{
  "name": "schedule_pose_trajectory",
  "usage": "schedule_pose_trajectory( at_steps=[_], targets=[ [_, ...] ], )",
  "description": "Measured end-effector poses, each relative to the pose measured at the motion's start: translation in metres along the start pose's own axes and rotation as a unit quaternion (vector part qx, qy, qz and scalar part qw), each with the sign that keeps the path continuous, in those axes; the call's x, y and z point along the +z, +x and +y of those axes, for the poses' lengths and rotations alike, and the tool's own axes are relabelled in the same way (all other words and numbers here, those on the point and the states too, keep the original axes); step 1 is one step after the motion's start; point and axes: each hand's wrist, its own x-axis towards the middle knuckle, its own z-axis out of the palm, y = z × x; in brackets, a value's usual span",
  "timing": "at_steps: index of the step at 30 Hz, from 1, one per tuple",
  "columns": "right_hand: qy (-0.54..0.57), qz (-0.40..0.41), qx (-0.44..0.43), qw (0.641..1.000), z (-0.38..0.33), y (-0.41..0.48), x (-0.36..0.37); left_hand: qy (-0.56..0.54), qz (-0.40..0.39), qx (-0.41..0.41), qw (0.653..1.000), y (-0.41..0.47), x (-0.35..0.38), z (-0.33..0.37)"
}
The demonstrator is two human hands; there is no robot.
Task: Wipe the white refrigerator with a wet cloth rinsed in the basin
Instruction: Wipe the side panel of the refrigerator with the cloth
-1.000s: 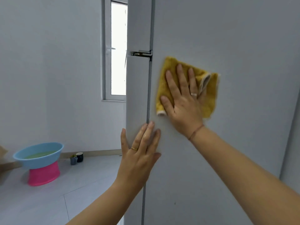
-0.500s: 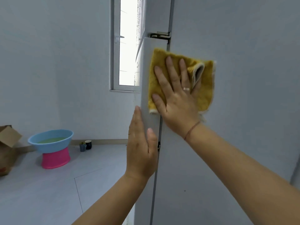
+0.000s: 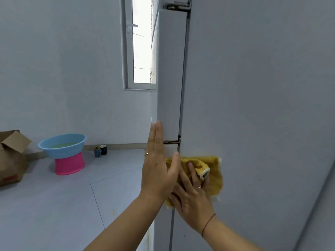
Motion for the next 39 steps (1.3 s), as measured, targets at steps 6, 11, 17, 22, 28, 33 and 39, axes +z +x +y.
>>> schedule_pose_trajectory(
  at_steps=[6,11,17,22,28,33,39],
  targets=[
    [0.01,-0.021,-0.006,1.0,-0.014,-0.056,0.03,0.042,-0.021,0.007,0.999,-0.027,0.005,-0.013],
    [0.036,-0.018,-0.002,0.999,-0.021,-0.067,0.042,0.107,-0.039,0.009,0.993,-0.051,0.016,-0.025],
    [0.025,0.005,-0.035,0.999,-0.025,-0.105,0.064,0.112,-0.068,-0.013,0.991,-0.081,0.023,-0.043],
    [-0.009,-0.009,-0.083,0.996,-0.024,-0.142,0.086,0.099,-0.06,0.016,0.993,-0.084,0.024,-0.052],
    [0.016,0.0,-0.068,0.998,-0.01,-0.103,0.06,0.085,-0.058,0.011,0.995,-0.082,0.024,-0.052],
    [0.031,0.068,-0.008,0.997,0.004,-0.013,0.015,0.004,-0.052,-0.015,0.999,-0.08,0.023,-0.044],
    [0.026,0.086,0.023,0.996,-0.019,-0.036,0.036,-0.031,-0.048,-0.029,0.998,-0.084,0.022,-0.044]
  ],
)
